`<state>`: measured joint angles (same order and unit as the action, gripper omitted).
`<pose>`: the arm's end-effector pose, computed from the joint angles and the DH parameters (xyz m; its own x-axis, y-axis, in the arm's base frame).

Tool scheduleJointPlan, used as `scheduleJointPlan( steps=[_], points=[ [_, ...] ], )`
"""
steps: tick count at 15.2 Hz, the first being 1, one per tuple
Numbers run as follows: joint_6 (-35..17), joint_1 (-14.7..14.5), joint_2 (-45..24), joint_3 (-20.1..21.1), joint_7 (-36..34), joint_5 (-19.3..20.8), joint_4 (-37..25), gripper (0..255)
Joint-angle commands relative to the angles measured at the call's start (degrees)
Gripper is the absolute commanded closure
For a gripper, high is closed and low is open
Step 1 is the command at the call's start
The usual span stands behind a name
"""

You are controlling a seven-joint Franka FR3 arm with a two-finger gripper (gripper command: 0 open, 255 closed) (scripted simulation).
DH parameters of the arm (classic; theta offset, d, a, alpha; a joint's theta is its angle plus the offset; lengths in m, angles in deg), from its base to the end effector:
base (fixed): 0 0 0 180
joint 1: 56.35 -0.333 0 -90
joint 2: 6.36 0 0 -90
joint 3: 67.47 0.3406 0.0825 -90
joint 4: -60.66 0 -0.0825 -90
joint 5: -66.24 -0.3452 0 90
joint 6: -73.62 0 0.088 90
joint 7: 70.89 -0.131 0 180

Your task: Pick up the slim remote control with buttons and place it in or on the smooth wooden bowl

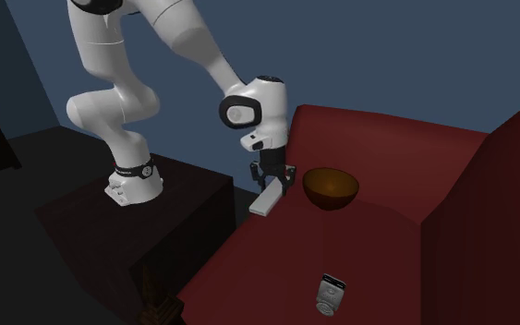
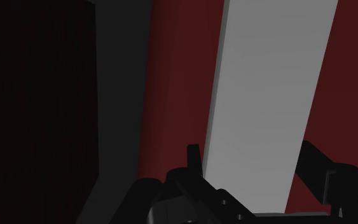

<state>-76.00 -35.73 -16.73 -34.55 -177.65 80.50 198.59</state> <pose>0.4745 0.1067 0.2881 0.1222 -0.9923 0.0216 -0.9901 -0.1234 -0.0667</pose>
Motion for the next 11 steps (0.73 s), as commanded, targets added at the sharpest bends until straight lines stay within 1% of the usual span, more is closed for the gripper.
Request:
scheduleJointPlan(
  steps=[1,11],
  points=[
    [1.4,0.5,1.7,0.9,1.4,-2.1,0.0,255],
    [8.6,1.6,9.3,2.8,7.7,-10.7,-1.4,255]
  ],
)
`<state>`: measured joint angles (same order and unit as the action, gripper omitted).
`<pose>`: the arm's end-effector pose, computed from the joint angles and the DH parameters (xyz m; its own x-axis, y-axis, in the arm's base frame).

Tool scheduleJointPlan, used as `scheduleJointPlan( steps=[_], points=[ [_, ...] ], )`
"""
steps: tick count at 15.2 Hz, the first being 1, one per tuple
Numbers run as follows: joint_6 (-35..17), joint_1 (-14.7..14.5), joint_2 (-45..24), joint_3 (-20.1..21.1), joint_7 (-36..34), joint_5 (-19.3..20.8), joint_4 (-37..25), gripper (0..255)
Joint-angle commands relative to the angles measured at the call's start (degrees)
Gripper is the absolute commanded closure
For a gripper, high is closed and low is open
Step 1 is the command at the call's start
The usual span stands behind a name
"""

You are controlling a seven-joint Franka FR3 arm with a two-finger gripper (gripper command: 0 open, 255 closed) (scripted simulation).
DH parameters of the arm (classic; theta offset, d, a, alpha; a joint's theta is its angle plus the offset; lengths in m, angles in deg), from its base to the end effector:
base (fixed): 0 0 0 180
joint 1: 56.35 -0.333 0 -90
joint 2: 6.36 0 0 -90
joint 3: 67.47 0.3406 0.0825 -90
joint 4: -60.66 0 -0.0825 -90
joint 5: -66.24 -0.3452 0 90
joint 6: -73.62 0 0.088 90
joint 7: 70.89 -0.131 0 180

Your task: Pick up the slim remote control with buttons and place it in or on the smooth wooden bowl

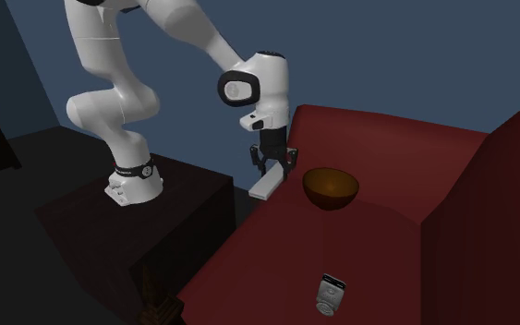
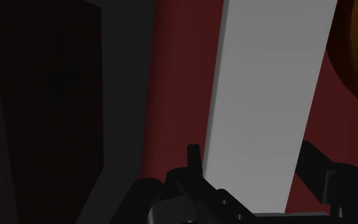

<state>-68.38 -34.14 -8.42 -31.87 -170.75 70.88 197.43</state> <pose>0.4664 0.1097 0.3422 0.1219 -0.9923 0.0218 -0.9902 -0.1231 -0.0663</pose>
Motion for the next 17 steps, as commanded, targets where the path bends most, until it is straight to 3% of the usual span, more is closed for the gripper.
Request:
scheduleJointPlan(
  steps=[1,11,17],
  points=[
    [1.7,0.1,1.7,0.2,1.3,-1.8,-0.4,255],
    [9.5,-0.2,7.7,-0.3,5.1,-6.8,-3.3,255],
    [13.4,-2.4,-7.0,1.8,-5.9,4.8,-18.6,255]
  ],
)
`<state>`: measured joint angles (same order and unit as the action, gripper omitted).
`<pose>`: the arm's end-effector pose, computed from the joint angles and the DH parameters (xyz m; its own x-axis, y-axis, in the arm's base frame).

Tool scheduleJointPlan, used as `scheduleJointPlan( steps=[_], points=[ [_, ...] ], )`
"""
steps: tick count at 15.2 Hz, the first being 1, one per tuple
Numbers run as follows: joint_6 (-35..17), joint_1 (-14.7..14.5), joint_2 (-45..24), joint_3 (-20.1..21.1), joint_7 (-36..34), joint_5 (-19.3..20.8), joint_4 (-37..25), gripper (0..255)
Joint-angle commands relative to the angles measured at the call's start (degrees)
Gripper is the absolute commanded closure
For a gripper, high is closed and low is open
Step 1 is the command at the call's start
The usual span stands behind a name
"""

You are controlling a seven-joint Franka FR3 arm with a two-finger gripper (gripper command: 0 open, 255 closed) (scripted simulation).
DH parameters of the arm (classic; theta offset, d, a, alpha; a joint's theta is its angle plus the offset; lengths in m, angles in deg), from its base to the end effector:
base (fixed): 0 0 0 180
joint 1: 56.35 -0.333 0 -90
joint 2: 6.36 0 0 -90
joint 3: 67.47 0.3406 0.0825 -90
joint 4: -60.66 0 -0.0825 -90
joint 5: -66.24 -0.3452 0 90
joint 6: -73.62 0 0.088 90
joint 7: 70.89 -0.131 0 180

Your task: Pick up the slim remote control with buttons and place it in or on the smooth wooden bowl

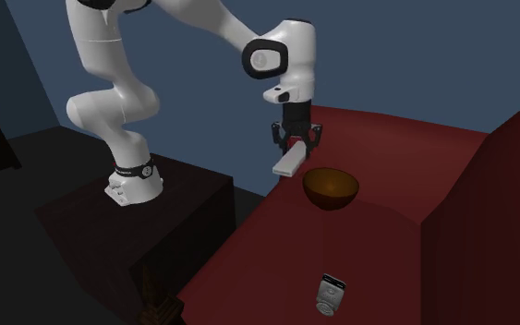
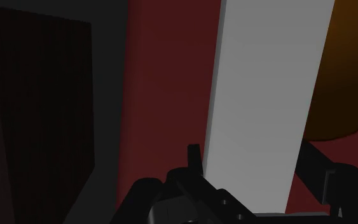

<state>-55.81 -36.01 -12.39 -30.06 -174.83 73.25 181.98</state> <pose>0.5136 0.1458 0.4028 0.1240 -0.9921 0.0198 -0.9900 -0.1251 -0.0655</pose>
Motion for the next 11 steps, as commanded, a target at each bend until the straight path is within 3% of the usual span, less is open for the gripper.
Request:
scheduleJointPlan(
  steps=[1,8,11],
  points=[
    [1.9,-1.5,-5.5,-0.1,-3.3,4.2,-6.0,255],
    [10.8,-11.0,-22.3,-2.7,-10.1,13.3,-28.5,255],
    [10.0,-11.6,-23.4,-3.2,-10.5,14.0,-28.7,255]
  ],
)
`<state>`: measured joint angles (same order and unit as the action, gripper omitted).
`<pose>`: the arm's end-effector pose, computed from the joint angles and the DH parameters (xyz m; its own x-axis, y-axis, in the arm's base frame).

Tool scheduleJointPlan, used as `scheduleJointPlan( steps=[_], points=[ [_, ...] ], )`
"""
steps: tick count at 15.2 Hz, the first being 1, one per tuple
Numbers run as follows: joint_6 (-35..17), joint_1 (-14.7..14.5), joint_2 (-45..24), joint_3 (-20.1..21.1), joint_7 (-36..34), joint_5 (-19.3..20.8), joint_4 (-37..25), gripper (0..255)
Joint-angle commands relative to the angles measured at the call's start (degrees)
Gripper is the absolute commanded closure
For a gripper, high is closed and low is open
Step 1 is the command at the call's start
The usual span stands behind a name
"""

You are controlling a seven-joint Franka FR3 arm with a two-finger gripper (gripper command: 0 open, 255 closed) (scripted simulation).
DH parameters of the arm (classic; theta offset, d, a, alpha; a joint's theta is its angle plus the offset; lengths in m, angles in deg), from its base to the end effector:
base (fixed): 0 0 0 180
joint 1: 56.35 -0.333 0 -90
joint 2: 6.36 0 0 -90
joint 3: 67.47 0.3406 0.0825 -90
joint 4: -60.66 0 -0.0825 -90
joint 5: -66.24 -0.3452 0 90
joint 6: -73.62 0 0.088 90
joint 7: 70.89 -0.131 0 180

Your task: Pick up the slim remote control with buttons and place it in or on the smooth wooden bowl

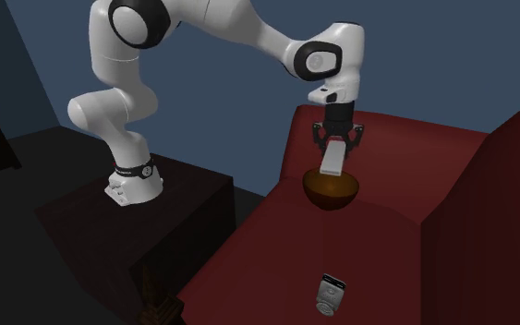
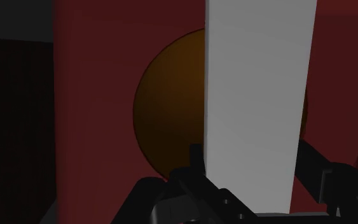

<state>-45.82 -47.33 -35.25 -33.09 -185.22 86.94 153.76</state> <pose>0.6231 0.2054 0.3887 0.1224 -0.9923 0.0209 -0.9901 -0.1235 -0.0660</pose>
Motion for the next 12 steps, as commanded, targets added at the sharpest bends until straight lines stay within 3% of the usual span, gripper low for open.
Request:
scheduleJointPlan(
  steps=[1,12],
  points=[
    [-0.6,-0.3,-0.9,-0.3,-0.3,0.5,-0.2,255],
    [-7.0,-1.3,-5.0,-2.2,-2.3,3.5,2.6,255]
  ],
)
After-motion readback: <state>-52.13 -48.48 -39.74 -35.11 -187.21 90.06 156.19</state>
